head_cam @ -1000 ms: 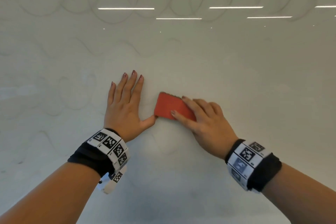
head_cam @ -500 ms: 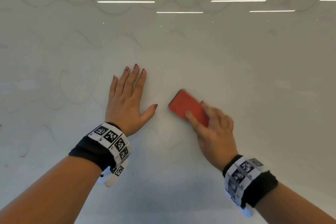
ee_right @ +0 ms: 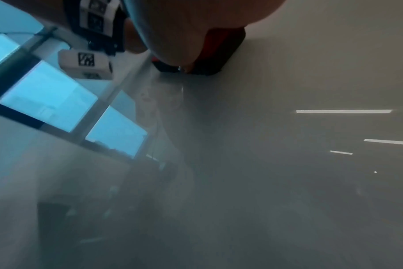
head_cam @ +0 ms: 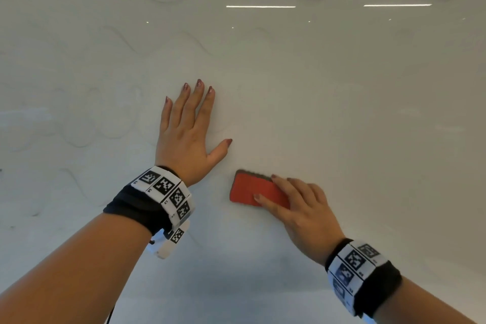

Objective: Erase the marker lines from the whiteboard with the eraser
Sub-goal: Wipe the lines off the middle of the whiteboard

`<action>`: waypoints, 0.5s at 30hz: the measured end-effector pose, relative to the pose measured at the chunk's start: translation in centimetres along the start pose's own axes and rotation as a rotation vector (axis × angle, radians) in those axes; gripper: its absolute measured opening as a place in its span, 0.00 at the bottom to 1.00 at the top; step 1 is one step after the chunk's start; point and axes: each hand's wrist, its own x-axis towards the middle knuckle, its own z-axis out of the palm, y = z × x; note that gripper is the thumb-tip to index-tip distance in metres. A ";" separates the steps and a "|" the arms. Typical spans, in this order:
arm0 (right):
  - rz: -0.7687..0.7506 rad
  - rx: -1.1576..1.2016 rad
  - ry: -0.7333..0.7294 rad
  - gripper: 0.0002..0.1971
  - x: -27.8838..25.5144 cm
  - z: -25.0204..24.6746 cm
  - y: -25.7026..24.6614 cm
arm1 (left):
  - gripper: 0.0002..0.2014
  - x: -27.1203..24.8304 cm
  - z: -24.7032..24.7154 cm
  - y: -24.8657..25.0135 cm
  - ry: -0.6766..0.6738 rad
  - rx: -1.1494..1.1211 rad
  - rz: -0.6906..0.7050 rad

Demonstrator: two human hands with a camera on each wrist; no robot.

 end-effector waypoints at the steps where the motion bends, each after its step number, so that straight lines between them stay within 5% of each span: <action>1: 0.075 0.009 0.032 0.33 0.6 0.0 -0.5 | 0.43 0.0 0.0 0.0 0.002 0.000 0.001; 4: 0.161 0.025 0.037 0.34 0.9 0.7 -3.5 | 0.43 0.0 0.1 0.0 -0.001 0.008 -0.001; 10: -0.255 -0.026 -0.277 0.24 -1.4 1.8 -7.1 | 0.42 -0.1 0.0 0.0 -0.026 0.013 0.000; 15: -0.157 -0.057 -0.163 0.27 -3.0 1.3 -3.6 | 0.42 0.0 0.1 -0.1 -0.020 0.000 0.009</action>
